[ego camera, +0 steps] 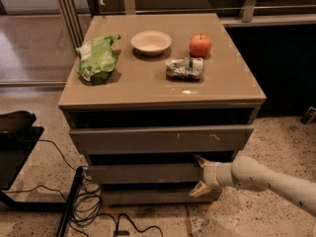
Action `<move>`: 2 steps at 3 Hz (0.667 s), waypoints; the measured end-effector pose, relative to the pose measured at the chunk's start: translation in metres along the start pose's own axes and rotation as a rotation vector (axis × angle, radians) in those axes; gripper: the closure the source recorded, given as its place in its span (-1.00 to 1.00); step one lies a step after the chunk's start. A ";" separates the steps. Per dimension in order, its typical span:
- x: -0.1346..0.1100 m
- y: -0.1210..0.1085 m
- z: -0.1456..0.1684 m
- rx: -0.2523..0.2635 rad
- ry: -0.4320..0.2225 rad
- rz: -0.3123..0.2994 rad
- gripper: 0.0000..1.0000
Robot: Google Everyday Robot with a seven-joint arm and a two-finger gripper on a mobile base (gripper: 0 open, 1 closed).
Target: Open middle drawer
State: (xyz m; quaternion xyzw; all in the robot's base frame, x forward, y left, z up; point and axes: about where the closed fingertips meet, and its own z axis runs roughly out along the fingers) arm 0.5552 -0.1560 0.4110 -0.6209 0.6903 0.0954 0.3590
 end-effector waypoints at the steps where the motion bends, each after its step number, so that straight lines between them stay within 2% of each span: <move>1: 0.000 0.000 0.000 0.000 0.000 0.000 -0.16; 2: 0.000 0.000 0.000 0.000 0.000 0.000 0.30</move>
Offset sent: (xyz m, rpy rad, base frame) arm 0.0000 0.0000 0.0000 0.0000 0.0000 0.0000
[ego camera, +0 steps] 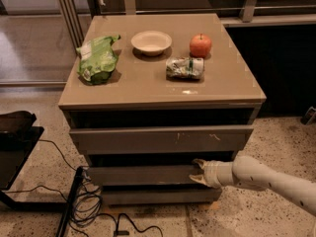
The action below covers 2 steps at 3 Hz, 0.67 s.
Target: Open middle drawer
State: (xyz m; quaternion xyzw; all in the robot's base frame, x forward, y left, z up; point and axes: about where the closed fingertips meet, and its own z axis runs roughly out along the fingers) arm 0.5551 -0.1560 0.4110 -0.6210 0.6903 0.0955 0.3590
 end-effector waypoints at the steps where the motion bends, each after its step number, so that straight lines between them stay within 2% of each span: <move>1: 0.000 0.000 0.000 0.000 0.000 0.000 0.77; 2: -0.004 -0.002 -0.005 0.000 0.000 0.000 1.00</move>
Offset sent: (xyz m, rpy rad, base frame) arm -0.0290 -0.0050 -0.0107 0.0038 0.0026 0.0456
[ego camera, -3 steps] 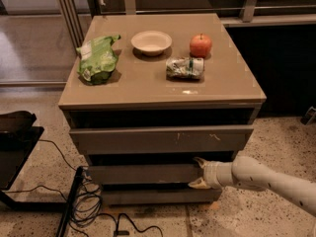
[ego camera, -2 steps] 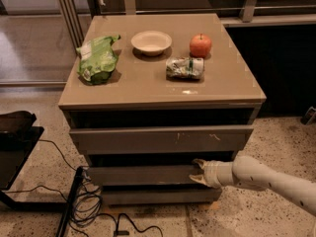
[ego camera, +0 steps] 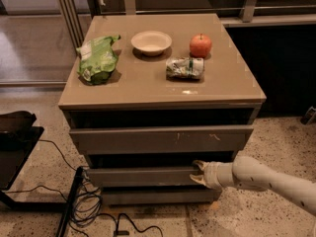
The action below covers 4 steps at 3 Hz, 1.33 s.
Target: Open middle drawer
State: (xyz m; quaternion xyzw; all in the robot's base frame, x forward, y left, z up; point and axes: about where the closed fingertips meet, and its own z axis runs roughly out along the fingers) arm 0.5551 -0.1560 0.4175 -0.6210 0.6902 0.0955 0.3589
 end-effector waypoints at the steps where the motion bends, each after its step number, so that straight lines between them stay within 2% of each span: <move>1: -0.001 0.000 -0.001 0.000 0.000 0.000 1.00; 2: 0.004 0.017 -0.008 0.003 -0.010 0.003 1.00; 3: 0.000 0.017 -0.013 0.003 -0.010 0.003 1.00; 4: 0.004 0.033 -0.020 0.007 -0.018 0.007 0.63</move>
Offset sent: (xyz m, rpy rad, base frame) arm -0.3150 -0.0732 -0.0436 0.1575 -0.0391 -0.0180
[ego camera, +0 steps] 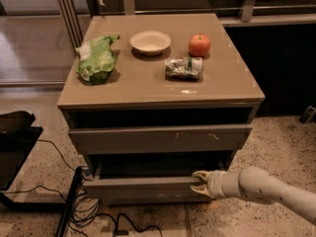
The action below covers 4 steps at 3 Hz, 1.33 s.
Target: Open middle drawer
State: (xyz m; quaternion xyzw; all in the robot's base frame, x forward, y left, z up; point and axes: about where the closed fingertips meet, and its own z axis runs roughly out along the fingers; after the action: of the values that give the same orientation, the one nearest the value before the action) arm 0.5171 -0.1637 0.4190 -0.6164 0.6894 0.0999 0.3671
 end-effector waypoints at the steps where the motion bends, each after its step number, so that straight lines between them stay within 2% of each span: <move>1: -0.003 0.001 -0.006 0.000 0.000 0.000 0.16; 3: -0.003 0.001 -0.006 0.000 0.000 0.000 -0.77; 4: -0.003 0.001 -0.006 0.000 0.000 0.000 -0.72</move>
Offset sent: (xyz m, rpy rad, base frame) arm -0.0029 -0.0007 0.0055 0.0000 0.0000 0.0000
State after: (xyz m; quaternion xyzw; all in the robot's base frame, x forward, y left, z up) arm 0.5142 -0.1643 0.4250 -0.6165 0.6893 0.0999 0.3671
